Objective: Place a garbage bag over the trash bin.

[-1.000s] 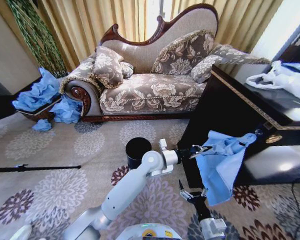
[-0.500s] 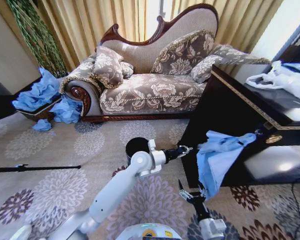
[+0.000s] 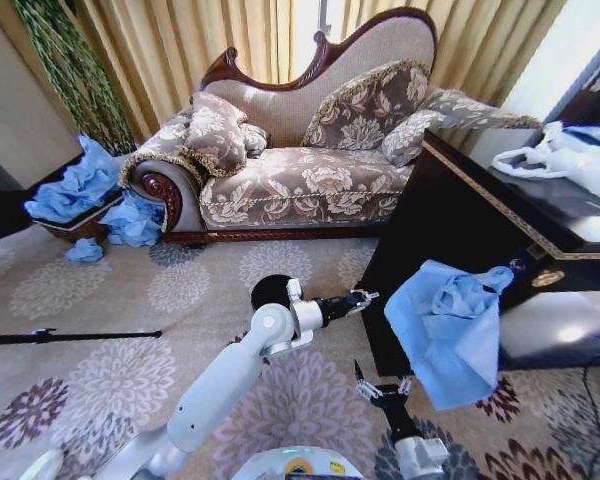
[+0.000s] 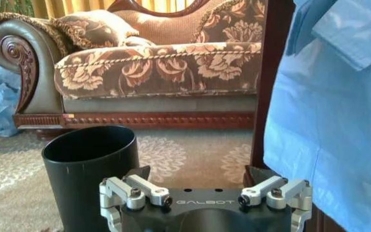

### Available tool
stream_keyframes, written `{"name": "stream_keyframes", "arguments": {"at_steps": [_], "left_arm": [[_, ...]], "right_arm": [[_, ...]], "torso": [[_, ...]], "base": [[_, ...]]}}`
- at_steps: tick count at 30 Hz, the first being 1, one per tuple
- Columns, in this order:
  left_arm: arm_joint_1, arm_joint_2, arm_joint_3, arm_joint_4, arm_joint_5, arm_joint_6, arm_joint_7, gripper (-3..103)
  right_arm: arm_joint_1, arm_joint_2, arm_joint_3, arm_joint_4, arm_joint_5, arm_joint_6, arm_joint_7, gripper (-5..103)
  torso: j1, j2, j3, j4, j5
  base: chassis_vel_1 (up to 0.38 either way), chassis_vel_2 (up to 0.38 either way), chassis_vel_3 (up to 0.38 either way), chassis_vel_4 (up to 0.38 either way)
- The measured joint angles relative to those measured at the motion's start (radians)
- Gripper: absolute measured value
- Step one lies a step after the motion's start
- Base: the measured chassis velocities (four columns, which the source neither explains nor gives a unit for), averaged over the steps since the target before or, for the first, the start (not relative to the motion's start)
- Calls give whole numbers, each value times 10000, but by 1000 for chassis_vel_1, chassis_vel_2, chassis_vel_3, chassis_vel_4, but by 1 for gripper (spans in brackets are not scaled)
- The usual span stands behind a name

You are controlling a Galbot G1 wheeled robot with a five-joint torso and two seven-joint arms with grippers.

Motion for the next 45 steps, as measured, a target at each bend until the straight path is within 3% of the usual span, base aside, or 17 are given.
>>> {"name": "stream_keyframes", "arguments": {"at_steps": [3,6,12,13,16,18,21,23,30,42,45], "left_arm": [[-316,-399,564,812,221,89,539,28],[-464,-631,967,1201,541,74,638,33],[-548,-1186,2058,1800,1657,-252,999,60],[-548,-1186,2058,1800,1657,-252,999,60],[-389,-1441,2094,1869,1839,-388,1028,76],[-354,-1454,2073,1856,1853,-410,1028,76],[-156,-1337,1864,1600,1878,-462,1054,93],[-78,-1250,1766,1484,1879,-463,1106,97],[111,-1278,1451,1355,1836,-610,1160,100],[21,-2093,1236,1851,1467,-746,1251,102],[21,-2131,1249,1906,1480,-838,1279,92]], "right_arm": [[29,5,29,-70,-23,0,0,100],[29,7,72,-96,-23,2,5,100],[8,-8,191,-134,-1,29,18,100],[8,-8,191,-134,-1,29,18,100],[19,-15,203,-152,-7,56,25,100],[19,-19,203,-152,-7,56,30,100],[23,-58,204,-193,-7,57,32,100],[31,-66,206,-222,-7,58,31,100],[86,-132,168,-278,-11,57,26,100],[67,-204,142,-307,-65,40,17,100],[52,-198,154,-334,-67,47,17,100]], "torso": [[0,0,0,-1,0],[1,0,0,-1,1],[1,0,0,-2,1],[1,0,0,-2,1],[1,0,0,-2,-1],[1,0,0,-2,-1],[1,0,0,0,-1],[1,0,0,0,-1],[1,0,0,1,-1],[-1,0,0,-1,0],[-1,0,0,-1,0]], "base": [[0,0,0,0],[0,0,0,0],[0,0,0,0],[0,0,0,0],[0,0,0,0],[0,0,0,0],[0,0,0,0],[0,0,0,0],[0,0,0,0],[0,0,0,0],[0,0,0,0]]}}
